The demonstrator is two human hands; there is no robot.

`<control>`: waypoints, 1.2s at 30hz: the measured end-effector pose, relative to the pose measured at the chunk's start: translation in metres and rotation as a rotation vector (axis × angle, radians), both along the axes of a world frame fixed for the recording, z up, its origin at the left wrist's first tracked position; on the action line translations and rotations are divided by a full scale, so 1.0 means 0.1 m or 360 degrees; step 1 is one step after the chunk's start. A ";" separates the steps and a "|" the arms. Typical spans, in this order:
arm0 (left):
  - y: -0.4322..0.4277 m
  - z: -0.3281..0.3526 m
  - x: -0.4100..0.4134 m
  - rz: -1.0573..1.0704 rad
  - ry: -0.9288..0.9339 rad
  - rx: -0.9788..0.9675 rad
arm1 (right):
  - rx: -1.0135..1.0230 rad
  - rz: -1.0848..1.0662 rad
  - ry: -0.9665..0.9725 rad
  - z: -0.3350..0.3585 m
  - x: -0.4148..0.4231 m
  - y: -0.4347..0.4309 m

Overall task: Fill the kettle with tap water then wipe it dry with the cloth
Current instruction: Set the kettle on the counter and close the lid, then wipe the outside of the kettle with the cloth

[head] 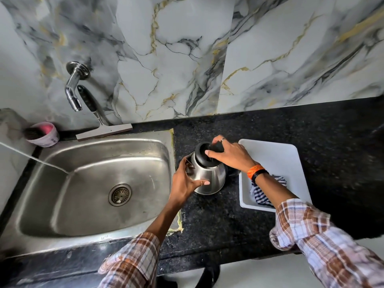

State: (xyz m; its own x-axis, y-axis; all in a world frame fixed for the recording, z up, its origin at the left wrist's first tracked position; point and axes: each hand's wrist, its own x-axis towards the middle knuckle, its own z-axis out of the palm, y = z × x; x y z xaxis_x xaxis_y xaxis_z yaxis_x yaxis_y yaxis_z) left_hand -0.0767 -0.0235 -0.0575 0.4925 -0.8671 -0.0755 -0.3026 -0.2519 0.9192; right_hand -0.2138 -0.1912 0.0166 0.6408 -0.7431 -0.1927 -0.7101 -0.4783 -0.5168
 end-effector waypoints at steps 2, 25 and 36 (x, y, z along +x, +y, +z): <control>0.01 0.01 0.00 0.0006 -0.0002 0.0011 | -0.0065 0.0022 0.0017 -0.01 0.03 0.03; -0.81 0.02 -1.53 -0.0964 -0.0927 -0.0093 | -0.0284 -0.0661 0.0061 -0.80 -1.83 0.09; -1.42 -0.40 -1.86 -0.1213 -0.0856 0.0610 | 0.0237 -0.0626 0.0264 -1.13 -2.09 -0.04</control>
